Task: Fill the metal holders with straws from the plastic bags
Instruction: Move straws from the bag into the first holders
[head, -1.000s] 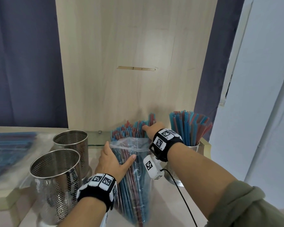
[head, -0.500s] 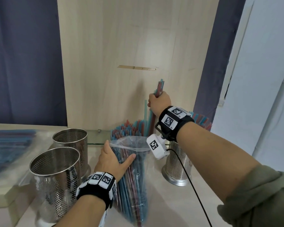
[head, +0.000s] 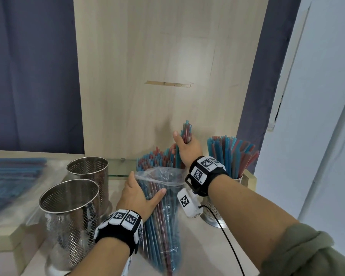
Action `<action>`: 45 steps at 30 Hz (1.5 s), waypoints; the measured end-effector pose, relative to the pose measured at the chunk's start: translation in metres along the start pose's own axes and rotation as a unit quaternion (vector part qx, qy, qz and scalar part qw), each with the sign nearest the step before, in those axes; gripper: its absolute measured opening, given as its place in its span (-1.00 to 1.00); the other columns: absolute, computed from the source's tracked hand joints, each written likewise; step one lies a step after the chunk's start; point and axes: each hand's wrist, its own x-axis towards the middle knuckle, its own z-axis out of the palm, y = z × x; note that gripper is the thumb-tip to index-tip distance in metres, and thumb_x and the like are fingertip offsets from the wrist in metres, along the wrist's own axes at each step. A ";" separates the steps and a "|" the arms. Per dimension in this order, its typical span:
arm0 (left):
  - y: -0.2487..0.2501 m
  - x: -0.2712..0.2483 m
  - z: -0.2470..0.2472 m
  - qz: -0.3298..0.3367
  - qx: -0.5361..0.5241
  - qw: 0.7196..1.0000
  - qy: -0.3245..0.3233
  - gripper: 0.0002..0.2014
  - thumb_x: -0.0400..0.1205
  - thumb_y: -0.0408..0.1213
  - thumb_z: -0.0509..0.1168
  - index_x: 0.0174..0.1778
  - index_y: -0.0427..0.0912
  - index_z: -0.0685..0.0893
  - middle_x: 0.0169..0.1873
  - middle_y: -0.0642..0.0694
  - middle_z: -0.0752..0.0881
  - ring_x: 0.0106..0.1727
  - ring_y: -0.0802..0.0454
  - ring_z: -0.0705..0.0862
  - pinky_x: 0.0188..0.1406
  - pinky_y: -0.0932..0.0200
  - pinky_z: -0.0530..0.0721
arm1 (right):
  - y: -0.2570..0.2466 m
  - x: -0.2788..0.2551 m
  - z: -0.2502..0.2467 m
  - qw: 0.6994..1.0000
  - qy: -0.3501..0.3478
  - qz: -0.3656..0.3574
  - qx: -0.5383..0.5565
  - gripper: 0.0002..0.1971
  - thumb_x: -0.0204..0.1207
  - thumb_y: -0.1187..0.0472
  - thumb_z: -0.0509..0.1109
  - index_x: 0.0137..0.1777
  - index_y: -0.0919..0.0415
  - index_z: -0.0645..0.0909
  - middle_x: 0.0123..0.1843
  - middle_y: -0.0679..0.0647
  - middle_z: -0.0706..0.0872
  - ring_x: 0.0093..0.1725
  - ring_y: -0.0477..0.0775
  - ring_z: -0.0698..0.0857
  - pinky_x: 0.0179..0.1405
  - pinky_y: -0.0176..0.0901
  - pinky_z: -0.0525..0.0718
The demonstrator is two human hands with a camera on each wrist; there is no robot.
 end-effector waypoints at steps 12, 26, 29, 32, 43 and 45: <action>0.000 0.001 0.000 0.003 0.003 1.000 -0.004 0.19 0.41 0.42 0.32 0.69 -0.20 -0.17 0.67 -0.22 0.18 0.59 -0.17 0.36 0.46 -0.02 0.43 | -0.005 -0.009 -0.013 0.998 0.034 -0.020 0.046 -0.88 0.66 0.18 0.37 -0.04 0.23 0.59 -0.29 0.09 0.70 -0.38 -0.03 0.66 -0.39 -0.29 0.65; -0.001 0.006 0.004 -0.019 -0.016 0.999 -0.023 0.18 0.42 0.36 0.37 0.70 -0.22 -0.14 0.65 -0.26 0.26 0.55 -0.24 0.43 0.46 -0.07 0.46 | -0.119 -0.026 -0.140 0.929 0.068 -0.168 0.322 -0.88 0.68 0.33 0.34 -0.09 0.21 0.51 -0.39 0.02 0.57 -0.40 0.00 0.63 -0.23 -0.09 0.68; -0.003 0.007 0.005 -0.020 -0.016 0.999 -0.022 0.19 0.40 0.38 0.38 0.70 -0.20 -0.13 0.64 -0.26 0.28 0.54 -0.24 0.44 0.45 -0.09 0.49 | -0.114 -0.029 -0.172 0.935 0.059 -0.156 0.313 -0.90 0.68 0.30 0.36 -0.06 0.20 0.50 -0.40 -0.01 0.59 -0.37 0.01 0.64 -0.20 -0.09 0.68; -0.005 0.008 0.007 -0.020 -0.015 0.999 -0.020 0.19 0.40 0.37 0.38 0.70 -0.22 -0.13 0.64 -0.26 0.28 0.53 -0.24 0.46 0.44 -0.09 0.52 | -0.103 -0.024 -0.196 0.943 0.068 -0.131 0.299 -0.92 0.68 0.28 0.36 -0.04 0.20 0.52 -0.36 0.00 0.60 -0.34 0.00 0.66 -0.16 -0.10 0.69; -0.003 0.007 0.007 -0.023 -0.003 1.000 -0.017 0.15 0.42 0.36 0.38 0.70 -0.19 -0.07 0.61 -0.24 0.35 0.48 -0.24 0.52 0.39 -0.10 0.56 | -0.064 -0.017 -0.192 0.958 0.148 -0.192 0.152 -0.88 0.68 0.23 0.35 0.03 0.31 0.55 -0.28 0.15 0.65 -0.37 -0.03 0.69 -0.26 -0.20 0.69; -0.002 0.006 0.007 -0.023 -0.004 1.000 -0.019 0.13 0.42 0.36 0.38 0.69 -0.19 -0.06 0.60 -0.23 0.37 0.47 -0.24 0.53 0.38 -0.09 0.56 | -0.061 -0.016 -0.185 0.959 0.143 -0.204 0.135 -0.78 0.67 0.21 0.35 0.10 0.42 0.56 -0.24 0.23 0.65 -0.37 -0.03 0.68 -0.27 -0.19 0.68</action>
